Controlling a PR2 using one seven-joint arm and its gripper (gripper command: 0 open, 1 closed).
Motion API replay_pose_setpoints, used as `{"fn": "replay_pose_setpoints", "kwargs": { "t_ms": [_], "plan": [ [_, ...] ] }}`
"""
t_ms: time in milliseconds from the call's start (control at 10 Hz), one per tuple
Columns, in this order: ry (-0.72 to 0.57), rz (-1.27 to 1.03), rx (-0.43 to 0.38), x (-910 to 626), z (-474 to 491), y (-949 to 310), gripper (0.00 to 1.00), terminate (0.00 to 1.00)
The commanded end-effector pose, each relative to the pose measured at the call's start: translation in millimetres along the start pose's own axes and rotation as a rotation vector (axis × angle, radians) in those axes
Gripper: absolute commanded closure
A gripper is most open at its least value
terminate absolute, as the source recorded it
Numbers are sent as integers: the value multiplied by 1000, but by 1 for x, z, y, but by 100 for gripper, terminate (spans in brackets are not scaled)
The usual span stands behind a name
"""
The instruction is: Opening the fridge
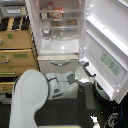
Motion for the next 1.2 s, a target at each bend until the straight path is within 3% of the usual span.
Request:
{"fn": "replay_pose_setpoints", "kwargs": {
  "t_ms": [100, 700, 1200],
  "plan": [
    [120, -399, -26, 624, -145, -342, 0, 0],
    [53, -478, -123, 674, -130, -450, 0, 0],
    [101, -502, -115, 521, -148, -371, 0, 0]
  ]
}}
